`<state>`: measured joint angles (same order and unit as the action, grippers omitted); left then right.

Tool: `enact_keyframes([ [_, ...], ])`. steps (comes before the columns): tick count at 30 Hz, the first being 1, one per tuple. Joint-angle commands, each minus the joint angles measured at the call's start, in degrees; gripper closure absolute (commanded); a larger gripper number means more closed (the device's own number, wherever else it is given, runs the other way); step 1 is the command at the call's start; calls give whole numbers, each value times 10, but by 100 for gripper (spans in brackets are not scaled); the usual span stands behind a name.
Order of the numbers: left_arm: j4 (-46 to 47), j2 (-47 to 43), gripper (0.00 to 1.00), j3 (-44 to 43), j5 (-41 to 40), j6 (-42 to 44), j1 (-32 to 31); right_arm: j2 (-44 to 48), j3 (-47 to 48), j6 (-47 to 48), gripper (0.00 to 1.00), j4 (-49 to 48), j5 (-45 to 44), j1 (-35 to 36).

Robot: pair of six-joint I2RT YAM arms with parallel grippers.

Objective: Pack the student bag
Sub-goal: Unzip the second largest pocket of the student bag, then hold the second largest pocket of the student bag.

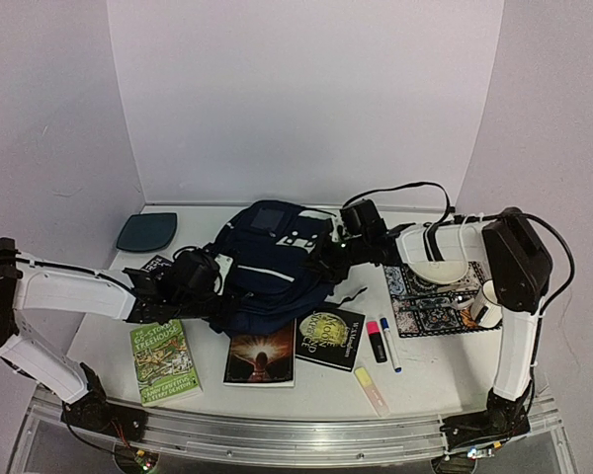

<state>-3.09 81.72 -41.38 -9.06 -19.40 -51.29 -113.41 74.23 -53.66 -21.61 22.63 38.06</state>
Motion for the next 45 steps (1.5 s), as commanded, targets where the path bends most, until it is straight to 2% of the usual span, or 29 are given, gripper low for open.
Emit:
enact_keyframes([
  [1, -113, -45, 100, 21, -35, -2, 39, -8, 97, 77, 100, 45, -35, -41],
  [5, -100, -50, 100, -14, 18, 17, 41, -60, 172, 100, 100, 84, -14, -41],
  [7, -88, -44, 100, -36, 43, 22, 41, -72, 190, 105, 94, 92, -10, -41],
  [11, -68, -14, 100, -89, 91, 29, 41, -54, 177, 138, 63, 95, 9, -40],
  [13, -63, 7, 100, -116, 118, 34, 41, -23, 147, 189, 44, 91, 18, -35],
  [14, -62, 15, 100, -127, 126, 36, 41, -6, 132, 216, 37, 90, 18, -31],
  [16, -61, 28, 100, -146, 138, 41, 41, 28, 105, 279, 29, 91, 22, -24],
  [19, -61, 38, 100, -164, 149, 47, 43, 60, 77, 379, 24, 100, 23, -8],
  [27, -61, 47, 100, -183, 182, 47, 43, 78, 35, 703, 24, 119, -41, 68],
  [31, -62, 40, 100, -183, 179, 47, 44, 57, 31, 817, 26, 122, -66, 89],
  [41, -63, 31, 100, -176, 180, 46, 44, 8, 29, 896, 44, 75, -127, 102],
  [44, -65, 27, 100, -175, 185, 45, 47, 4, 22, 908, 54, 58, -144, 103],
  [45, -66, 26, 100, -174, 185, 46, 48, 4, 21, 910, 60, 55, -144, 103],
])
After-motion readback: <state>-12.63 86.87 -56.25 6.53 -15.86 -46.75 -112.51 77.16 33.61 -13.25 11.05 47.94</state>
